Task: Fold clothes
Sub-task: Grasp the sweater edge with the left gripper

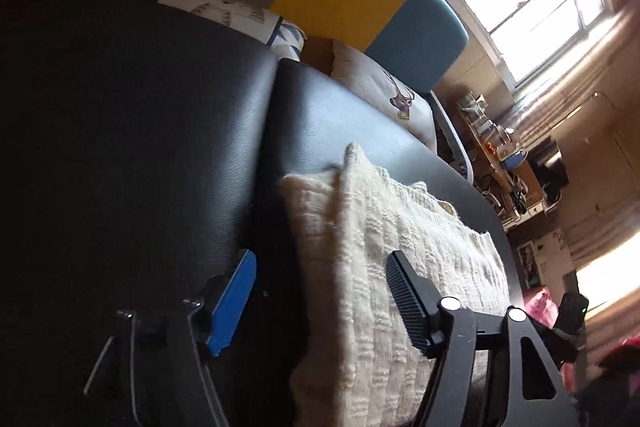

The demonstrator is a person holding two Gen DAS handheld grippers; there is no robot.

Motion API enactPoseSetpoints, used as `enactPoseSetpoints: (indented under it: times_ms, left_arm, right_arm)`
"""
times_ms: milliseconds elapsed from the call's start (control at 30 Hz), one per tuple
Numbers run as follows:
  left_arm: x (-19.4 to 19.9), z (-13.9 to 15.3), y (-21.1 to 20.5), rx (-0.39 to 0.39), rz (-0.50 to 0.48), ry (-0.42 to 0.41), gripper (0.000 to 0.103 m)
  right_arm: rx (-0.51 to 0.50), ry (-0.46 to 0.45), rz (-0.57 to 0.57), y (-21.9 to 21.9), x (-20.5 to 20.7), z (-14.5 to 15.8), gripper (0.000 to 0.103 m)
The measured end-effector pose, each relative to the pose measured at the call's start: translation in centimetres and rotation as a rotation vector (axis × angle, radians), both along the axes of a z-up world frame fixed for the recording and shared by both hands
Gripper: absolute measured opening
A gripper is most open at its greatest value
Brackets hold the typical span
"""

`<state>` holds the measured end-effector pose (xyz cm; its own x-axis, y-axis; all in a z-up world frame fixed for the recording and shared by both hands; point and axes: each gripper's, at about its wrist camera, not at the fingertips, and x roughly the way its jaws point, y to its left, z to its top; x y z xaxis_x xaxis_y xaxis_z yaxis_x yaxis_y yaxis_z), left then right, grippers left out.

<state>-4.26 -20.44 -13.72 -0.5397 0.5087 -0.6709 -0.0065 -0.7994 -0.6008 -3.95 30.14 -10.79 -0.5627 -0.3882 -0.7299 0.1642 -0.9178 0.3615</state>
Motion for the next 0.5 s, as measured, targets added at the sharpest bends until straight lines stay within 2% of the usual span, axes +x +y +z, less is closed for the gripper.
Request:
enactPoseSetpoints:
  times_ms: [67,233,333,500]
  left_arm:
    - [-0.2,0.1,-0.3,-0.014,0.011,-0.007,0.082]
    - [-1.3,0.4,0.4,-0.041,-0.006,0.006,0.083]
    - [-2.3,0.1,1.6,-0.087,-0.043,0.007,0.083]
    - [-3.3,-1.9,2.9,-0.087,-0.078,-0.055,0.083]
  right_arm:
    - [0.031,0.01,0.007,-0.3,-0.3,0.0,0.039]
    - [0.075,-0.025,0.025,-0.6,-1.2,-0.8,0.039]
    - [0.101,-0.046,0.035,-0.8,-1.8,-1.3,0.04]
    - [0.145,-0.081,0.053,-1.2,-2.7,-2.2,0.041]
